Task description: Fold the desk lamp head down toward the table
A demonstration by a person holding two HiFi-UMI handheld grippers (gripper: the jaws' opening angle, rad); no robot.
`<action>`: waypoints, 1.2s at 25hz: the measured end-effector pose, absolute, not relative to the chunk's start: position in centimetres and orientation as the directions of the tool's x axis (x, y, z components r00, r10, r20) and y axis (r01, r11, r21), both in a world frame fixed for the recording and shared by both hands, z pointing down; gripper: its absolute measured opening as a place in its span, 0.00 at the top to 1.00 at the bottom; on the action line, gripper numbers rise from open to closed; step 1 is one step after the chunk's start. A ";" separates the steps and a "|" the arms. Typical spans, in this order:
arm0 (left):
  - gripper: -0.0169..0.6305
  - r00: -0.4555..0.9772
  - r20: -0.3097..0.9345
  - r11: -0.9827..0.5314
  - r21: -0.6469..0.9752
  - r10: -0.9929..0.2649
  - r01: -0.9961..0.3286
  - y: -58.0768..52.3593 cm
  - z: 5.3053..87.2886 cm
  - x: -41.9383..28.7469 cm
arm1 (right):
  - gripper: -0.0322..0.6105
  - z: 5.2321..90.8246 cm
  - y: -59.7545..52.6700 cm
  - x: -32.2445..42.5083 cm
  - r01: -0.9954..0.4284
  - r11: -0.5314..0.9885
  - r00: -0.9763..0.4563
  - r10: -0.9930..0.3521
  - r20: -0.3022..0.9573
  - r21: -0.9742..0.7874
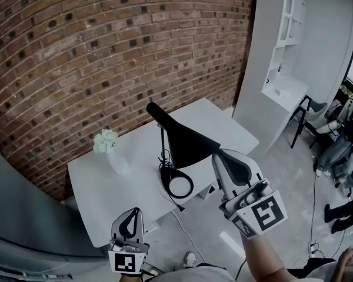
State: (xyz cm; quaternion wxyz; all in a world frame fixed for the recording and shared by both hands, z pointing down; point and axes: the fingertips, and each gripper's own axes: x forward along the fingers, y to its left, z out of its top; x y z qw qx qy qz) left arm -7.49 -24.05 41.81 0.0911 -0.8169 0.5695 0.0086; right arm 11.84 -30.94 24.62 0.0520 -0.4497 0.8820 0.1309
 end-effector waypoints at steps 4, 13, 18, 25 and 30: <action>0.95 0.333 -0.116 -0.319 -0.129 -0.936 -0.939 -24.0 41.8 -8.7 | 0.92 24.1 -32.7 10.6 -0.793 0.588 -0.609 -0.770 -0.191 0.157; 0.95 0.337 -0.142 -0.322 -0.119 -0.931 -0.939 -24.4 41.7 -9.7 | 0.92 24.7 -34.1 8.6 -0.763 0.623 -0.645 -0.753 -0.128 0.174; 0.95 0.341 -0.144 -0.324 -0.127 -0.929 -0.937 -24.7 41.9 -9.9 | 0.92 26.0 -34.4 8.0 -0.740 0.615 -0.647 -0.761 -0.041 0.273; 0.95 0.363 -0.129 -0.349 -0.118 -0.923 -0.930 -25.0 42.1 -9.4 | 0.92 28.7 -34.6 8.2 -0.746 0.618 -0.634 -0.773 0.017 0.248; 0.95 0.370 -0.126 -0.356 -0.116 -0.921 -0.927 -25.1 42.3 -8.9 | 0.92 30.1 -34.6 8.5 -0.753 0.617 -0.628 -0.778 0.027 0.229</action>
